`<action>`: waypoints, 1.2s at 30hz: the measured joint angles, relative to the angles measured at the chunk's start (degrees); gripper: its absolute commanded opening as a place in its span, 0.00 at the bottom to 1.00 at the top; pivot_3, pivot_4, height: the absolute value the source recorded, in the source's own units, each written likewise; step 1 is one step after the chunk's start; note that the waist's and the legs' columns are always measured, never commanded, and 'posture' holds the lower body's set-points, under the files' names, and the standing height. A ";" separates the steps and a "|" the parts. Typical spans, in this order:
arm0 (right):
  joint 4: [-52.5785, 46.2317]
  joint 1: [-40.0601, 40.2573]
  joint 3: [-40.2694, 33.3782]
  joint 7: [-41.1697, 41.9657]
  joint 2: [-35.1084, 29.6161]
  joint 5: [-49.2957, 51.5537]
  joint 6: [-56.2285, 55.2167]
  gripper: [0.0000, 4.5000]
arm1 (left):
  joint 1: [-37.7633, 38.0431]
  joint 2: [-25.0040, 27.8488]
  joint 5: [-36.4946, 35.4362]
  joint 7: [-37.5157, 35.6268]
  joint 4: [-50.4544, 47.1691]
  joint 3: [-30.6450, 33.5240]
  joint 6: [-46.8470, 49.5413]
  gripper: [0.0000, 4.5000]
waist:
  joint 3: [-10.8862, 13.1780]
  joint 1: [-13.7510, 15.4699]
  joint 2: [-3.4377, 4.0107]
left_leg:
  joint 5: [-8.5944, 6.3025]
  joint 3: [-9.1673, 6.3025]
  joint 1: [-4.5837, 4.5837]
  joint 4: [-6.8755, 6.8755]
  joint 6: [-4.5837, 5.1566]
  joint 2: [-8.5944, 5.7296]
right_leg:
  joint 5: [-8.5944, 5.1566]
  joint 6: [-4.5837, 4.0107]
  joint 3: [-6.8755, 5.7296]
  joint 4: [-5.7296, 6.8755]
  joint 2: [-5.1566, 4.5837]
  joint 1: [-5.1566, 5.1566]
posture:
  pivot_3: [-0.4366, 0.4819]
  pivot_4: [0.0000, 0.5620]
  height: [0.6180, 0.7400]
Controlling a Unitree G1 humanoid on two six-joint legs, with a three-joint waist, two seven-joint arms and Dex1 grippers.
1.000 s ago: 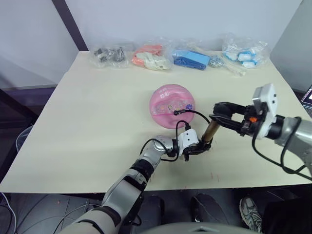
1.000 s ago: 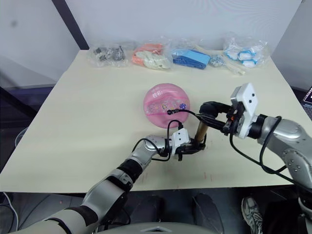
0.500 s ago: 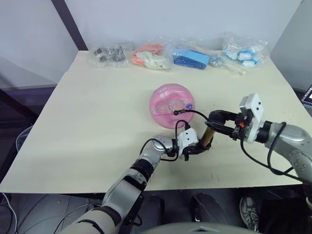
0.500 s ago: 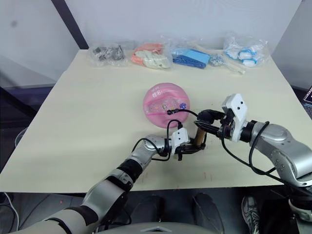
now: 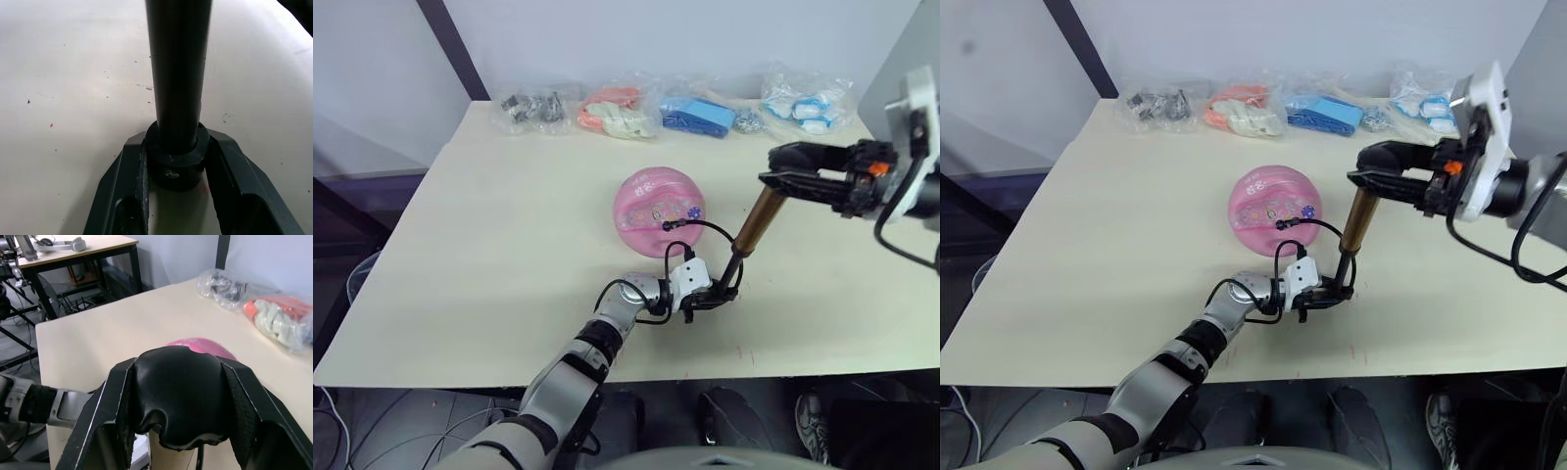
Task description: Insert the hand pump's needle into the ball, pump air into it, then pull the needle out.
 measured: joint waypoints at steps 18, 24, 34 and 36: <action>-4.23 9.51 3.57 -1.01 7.20 -6.69 -6.63 0.44 | 2.26 -0.06 -2.38 -3.38 0.24 2.83 -0.55 0.25 | 0.02 -0.13 0.08 | -0.01 0.02 0.08 -0.02 0.01 0.00 | 0.00 0.00 0.04 0.02 0.07 0.01 | 0.48 0.27 1.00; -4.97 15.36 8.61 -0.63 10.05 -13.05 -11.44 0.44 | 2.16 0.31 -2.06 -4.55 1.28 2.91 -2.50 0.25 | -0.03 -0.04 0.06 | -0.01 -0.01 0.11 -0.02 0.02 -0.02 | 0.00 0.00 0.03 0.00 0.09 0.05 | 0.48 0.27 1.00; -3.87 18.50 13.52 1.12 10.61 -20.54 -14.37 0.44 | 0.91 0.18 -1.70 -4.81 3.79 2.70 -4.58 0.25 | -0.06 0.02 0.05 | -0.01 -0.03 0.12 0.00 0.02 -0.04 | 0.00 0.00 0.01 0.00 0.10 0.10 | 0.48 0.27 1.00; -3.45 17.19 13.41 1.75 10.20 -20.18 -13.14 0.44 | 0.64 0.13 -1.70 -4.97 4.03 2.71 -4.58 0.25 | -0.04 0.06 0.06 | -0.01 -0.05 0.11 0.00 0.02 -0.05 | 0.00 0.00 0.00 0.00 0.09 0.08 | 0.48 0.27 1.00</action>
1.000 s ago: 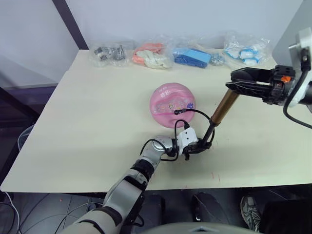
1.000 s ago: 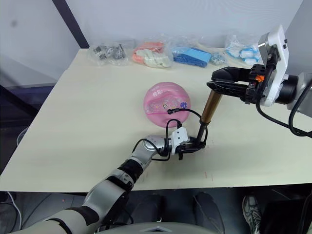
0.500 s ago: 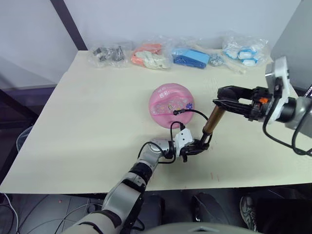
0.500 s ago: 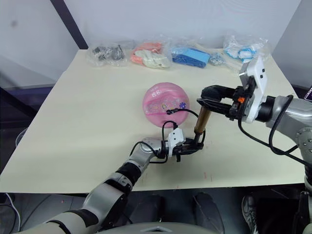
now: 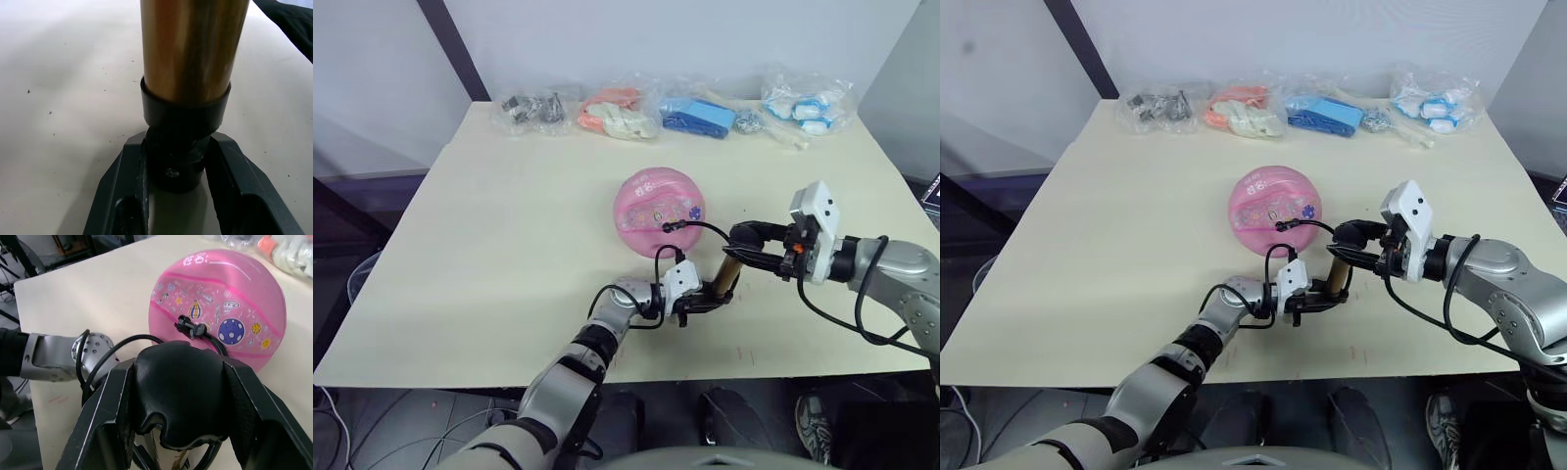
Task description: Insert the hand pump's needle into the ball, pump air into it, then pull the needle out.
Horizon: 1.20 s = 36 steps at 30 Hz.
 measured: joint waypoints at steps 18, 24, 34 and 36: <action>3.48 -18.06 -11.71 0.55 -9.18 16.28 13.44 0.44 | -0.55 0.01 -0.25 -1.17 0.61 0.50 0.04 0.25 | 0.10 -0.01 0.07 | 0.00 0.00 -0.11 -0.01 0.00 0.02 | 0.00 0.00 0.00 -0.01 -0.07 -0.09 | 0.48 0.27 1.00; -1.25 -10.70 -9.40 -0.76 -5.98 13.03 9.56 0.44 | -0.54 0.07 0.04 -1.10 0.87 0.46 0.06 0.25 | -0.03 -0.04 -0.04 | -0.01 0.04 -0.01 0.00 0.02 0.02 | 0.00 0.00 0.04 0.03 -0.07 -0.03 | 0.48 0.27 1.00; -2.47 -1.32 1.66 -4.51 3.52 -0.84 0.96 0.44 | -0.26 0.15 0.02 -1.15 0.93 0.62 0.57 0.25 | -0.38 -0.09 -0.23 | -0.02 0.00 0.05 -0.01 0.03 0.01 | 0.00 0.00 0.01 -0.01 0.01 0.03 | 0.48 0.27 1.00; -2.16 -0.09 2.93 -4.38 3.99 -2.90 -0.49 0.44 | -0.23 0.14 0.02 -1.15 0.87 0.60 0.58 0.25 | -0.38 -0.07 -0.22 | -0.02 0.00 0.04 -0.01 0.03 0.01 | 0.00 0.00 0.01 -0.01 0.01 0.03 | 0.48 0.27 1.00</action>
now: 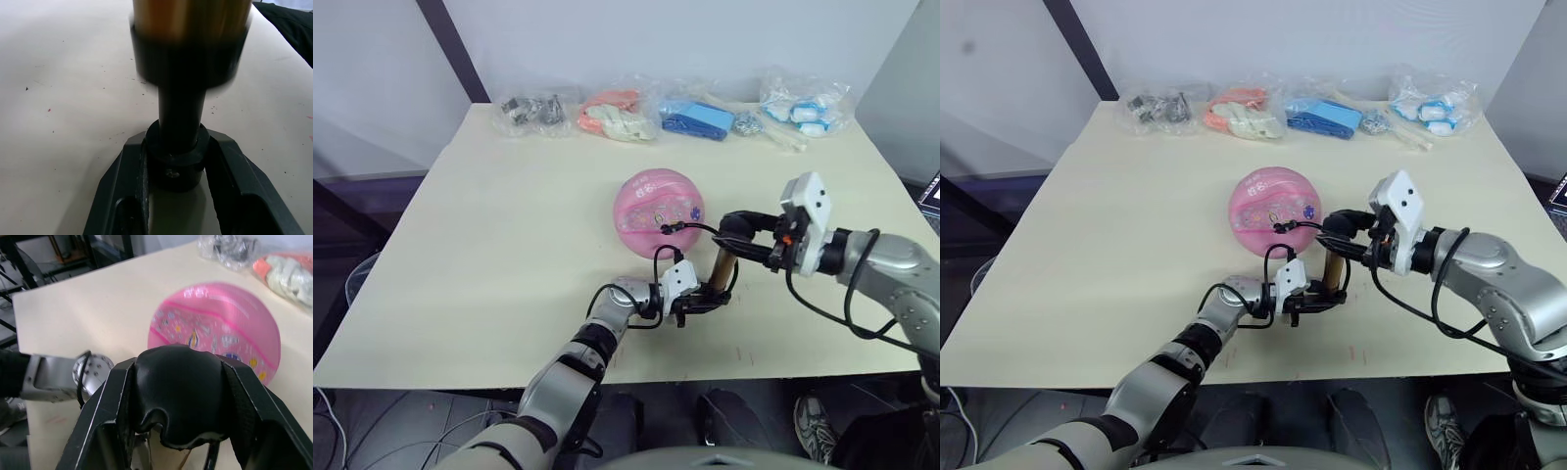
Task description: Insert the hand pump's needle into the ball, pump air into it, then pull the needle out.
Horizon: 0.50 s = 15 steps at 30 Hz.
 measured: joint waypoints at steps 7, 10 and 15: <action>1.28 0.82 -0.59 1.80 0.45 -0.88 -0.39 0.44 | 0.11 -0.03 -0.28 -0.26 -0.17 0.20 0.00 0.25 | 0.05 -0.02 0.03 | 0.00 0.00 -0.04 0.00 0.00 -0.01 | 0.00 0.00 0.01 0.00 0.00 -0.04 | 0.48 0.27 1.00; 1.98 -3.07 -3.38 3.56 -1.36 3.02 2.96 0.44 | -0.08 -0.05 -0.35 -0.58 -0.18 0.22 -0.01 0.25 | 0.20 0.01 0.18 | 0.00 0.00 -0.07 0.01 0.00 -0.04 | 0.00 0.00 0.01 0.01 -0.02 -0.09 | 0.48 0.27 1.00; 2.02 -9.48 -8.65 6.27 -5.86 9.52 7.10 0.44 | -0.21 -0.06 -0.34 -0.68 -0.17 0.14 -0.02 0.25 | 0.27 0.08 0.23 | 0.00 -0.02 -0.11 0.00 0.00 -0.03 | 0.00 0.00 -0.02 -0.01 -0.04 -0.09 | 0.48 0.27 1.00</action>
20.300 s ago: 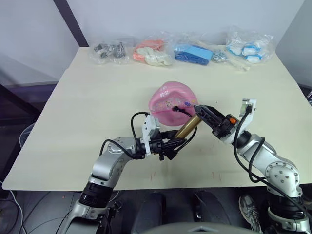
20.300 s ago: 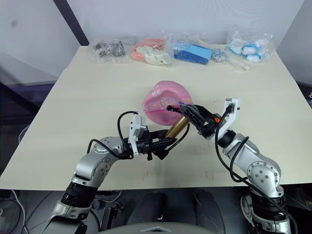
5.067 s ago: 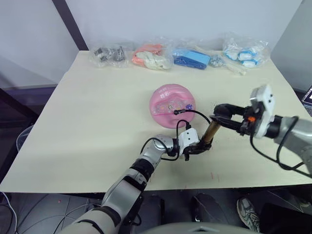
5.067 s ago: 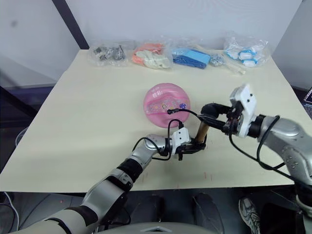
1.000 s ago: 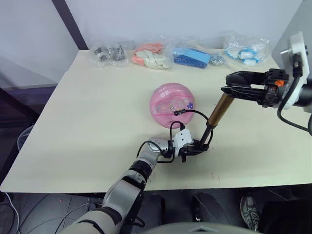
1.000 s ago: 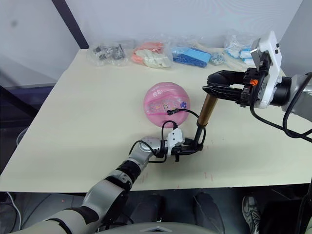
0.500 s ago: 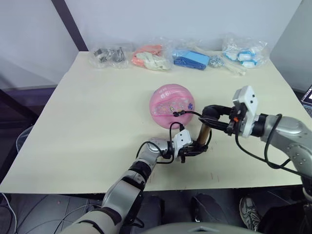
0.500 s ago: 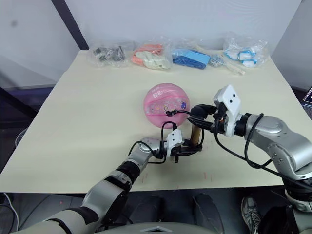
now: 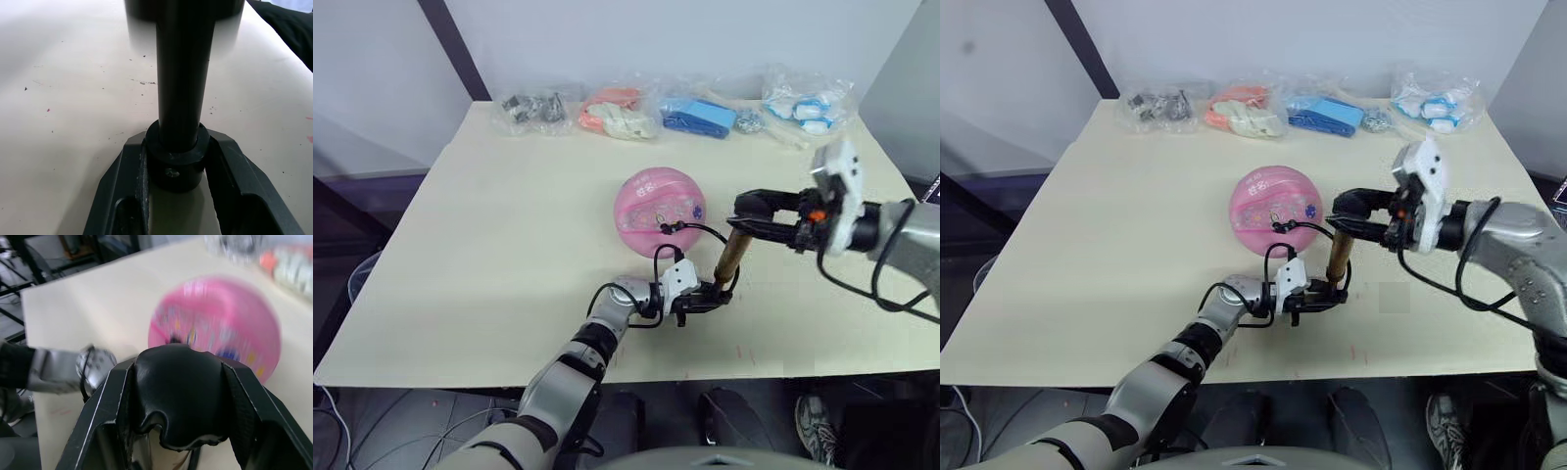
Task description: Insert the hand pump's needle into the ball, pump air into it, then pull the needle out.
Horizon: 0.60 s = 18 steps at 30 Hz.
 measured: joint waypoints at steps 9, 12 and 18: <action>2.97 -9.35 -4.30 0.52 -5.27 7.91 6.48 0.44 | -0.05 -0.16 -0.01 0.09 0.02 0.01 -0.08 0.25 | 0.09 0.05 0.11 | 0.00 0.01 -0.02 0.00 0.00 0.00 | 0.00 0.00 0.00 0.01 -0.07 -0.01 | 0.48 0.27 1.00; 3.53 -9.61 -4.66 -0.33 -5.39 9.12 7.44 0.44 | -0.06 -0.17 0.00 0.09 0.03 0.00 -0.10 0.25 | 0.09 0.05 0.11 | 0.00 0.02 -0.02 0.00 0.00 0.00 | 0.00 0.00 0.00 0.01 -0.10 -0.01 | 0.48 0.27 1.00; 0.55 -5.23 -4.80 -1.06 -4.85 7.67 4.91 0.44 | -0.11 -0.17 0.13 0.14 0.14 -0.11 -0.11 0.25 | 0.07 0.07 0.10 | 0.00 0.03 0.00 0.00 0.00 -0.01 | 0.00 0.00 0.00 0.01 -0.09 0.01 | 0.48 0.27 1.00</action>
